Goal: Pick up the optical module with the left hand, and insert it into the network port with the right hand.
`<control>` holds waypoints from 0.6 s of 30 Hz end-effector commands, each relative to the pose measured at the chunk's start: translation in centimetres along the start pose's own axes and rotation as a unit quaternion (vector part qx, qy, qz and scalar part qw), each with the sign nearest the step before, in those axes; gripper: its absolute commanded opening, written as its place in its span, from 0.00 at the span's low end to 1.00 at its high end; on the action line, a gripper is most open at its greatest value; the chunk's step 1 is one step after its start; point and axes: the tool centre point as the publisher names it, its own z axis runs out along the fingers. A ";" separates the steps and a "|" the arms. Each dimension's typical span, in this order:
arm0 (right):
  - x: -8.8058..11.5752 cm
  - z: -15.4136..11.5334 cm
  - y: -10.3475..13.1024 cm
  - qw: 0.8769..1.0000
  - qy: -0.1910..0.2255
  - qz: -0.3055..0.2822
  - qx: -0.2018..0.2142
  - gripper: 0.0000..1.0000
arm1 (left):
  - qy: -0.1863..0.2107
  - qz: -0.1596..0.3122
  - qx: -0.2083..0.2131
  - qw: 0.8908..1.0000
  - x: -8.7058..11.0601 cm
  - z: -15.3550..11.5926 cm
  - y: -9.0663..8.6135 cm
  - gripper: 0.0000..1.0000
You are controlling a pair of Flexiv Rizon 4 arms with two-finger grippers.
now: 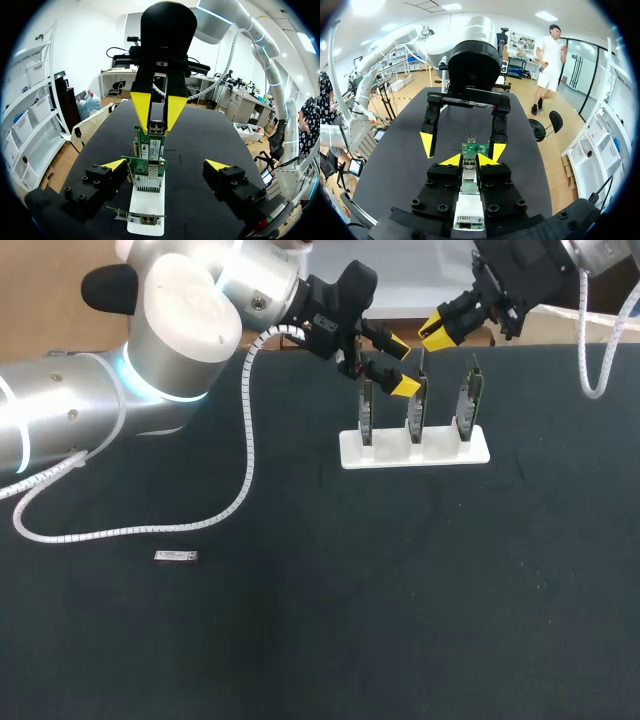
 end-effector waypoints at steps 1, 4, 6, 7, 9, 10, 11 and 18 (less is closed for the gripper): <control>0.0 0.2 0.2 1.000 -0.001 -0.001 0.001 0.00 | 0.001 0.000 0.002 1.000 0.0 0.0 0.2 1.00; 0.1 0.3 0.2 1.000 -0.001 0.000 0.000 0.00 | 0.001 0.000 0.002 1.000 0.0 0.0 0.2 1.00; 0.1 0.4 0.2 1.000 -0.001 0.001 0.000 0.00 | 0.001 0.000 0.002 1.000 0.0 0.0 0.2 1.00; 0.1 0.4 0.2 1.000 -0.001 0.001 0.000 0.00 | 0.001 0.000 0.002 1.000 0.0 0.0 0.2 1.00; 0.1 0.4 0.2 1.000 -0.002 0.001 0.000 0.00 | 0.001 0.000 0.002 1.000 0.0 0.0 0.2 1.00; 0.0 0.4 0.2 1.000 -0.002 0.001 0.002 0.00 | 0.001 0.000 0.002 1.000 0.0 0.0 0.2 1.00; 0.1 0.4 0.2 1.000 -0.002 0.002 0.003 0.00 | 0.001 0.000 0.002 1.000 0.0 0.0 0.2 1.00; 0.3 0.5 0.2 1.000 0.001 0.006 0.007 0.00 | 0.001 0.000 0.002 1.000 0.0 0.0 0.2 1.00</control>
